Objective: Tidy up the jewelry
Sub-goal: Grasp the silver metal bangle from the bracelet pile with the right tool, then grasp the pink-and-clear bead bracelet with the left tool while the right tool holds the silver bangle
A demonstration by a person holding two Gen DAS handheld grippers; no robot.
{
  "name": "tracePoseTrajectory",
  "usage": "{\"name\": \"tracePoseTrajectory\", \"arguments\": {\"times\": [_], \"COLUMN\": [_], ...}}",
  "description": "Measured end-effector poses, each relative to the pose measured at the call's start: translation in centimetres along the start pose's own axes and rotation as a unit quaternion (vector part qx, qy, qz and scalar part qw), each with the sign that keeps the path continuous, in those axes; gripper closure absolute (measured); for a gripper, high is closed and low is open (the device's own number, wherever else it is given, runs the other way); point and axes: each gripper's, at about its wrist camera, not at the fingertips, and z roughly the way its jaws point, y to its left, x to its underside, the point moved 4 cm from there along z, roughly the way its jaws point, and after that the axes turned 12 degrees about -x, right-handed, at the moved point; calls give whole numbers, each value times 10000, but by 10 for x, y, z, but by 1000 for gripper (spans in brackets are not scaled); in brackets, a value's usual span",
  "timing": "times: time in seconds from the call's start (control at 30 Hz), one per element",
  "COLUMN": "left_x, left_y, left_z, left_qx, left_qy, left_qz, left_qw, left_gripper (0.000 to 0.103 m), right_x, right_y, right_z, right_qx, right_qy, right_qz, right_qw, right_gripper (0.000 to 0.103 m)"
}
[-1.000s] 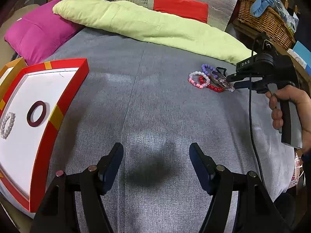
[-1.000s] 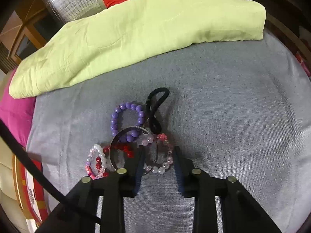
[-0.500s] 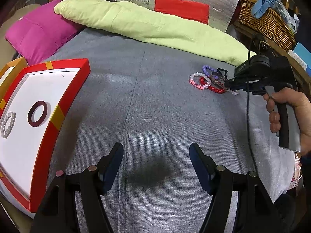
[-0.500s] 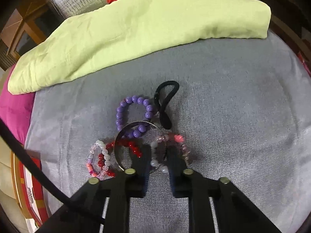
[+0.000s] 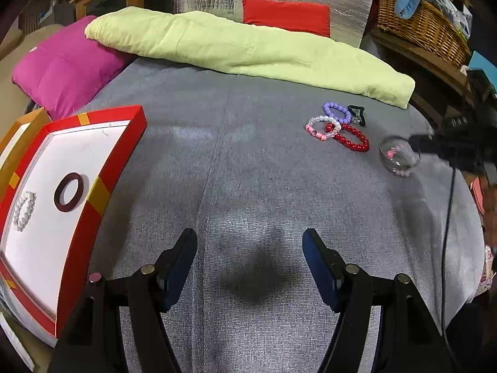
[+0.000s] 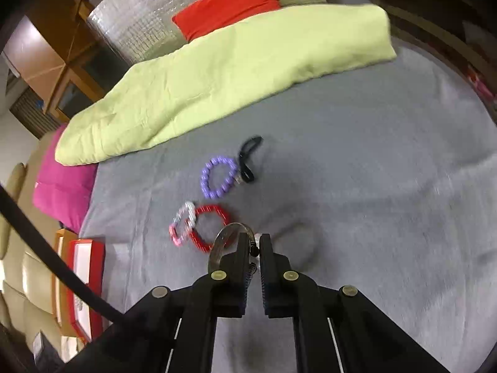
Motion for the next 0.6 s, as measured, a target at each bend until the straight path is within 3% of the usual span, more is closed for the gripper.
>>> {"name": "tracePoseTrajectory", "arguments": {"times": [0.23,0.6], "left_x": [2,3], "left_y": [-2,-1], "left_z": [0,-5], "left_qx": [-128,-40], "left_qy": [9,-81], "left_qz": [90,80], "left_qw": [9999,9999], "left_gripper": [32,32], "right_x": [9,18], "right_y": [-36,-31], "right_z": [2,11], "right_qx": [434,813], "right_qy": [270,434], "right_qz": [38,-192], "right_qw": [9987,9956], "right_gripper": [94,93]}}
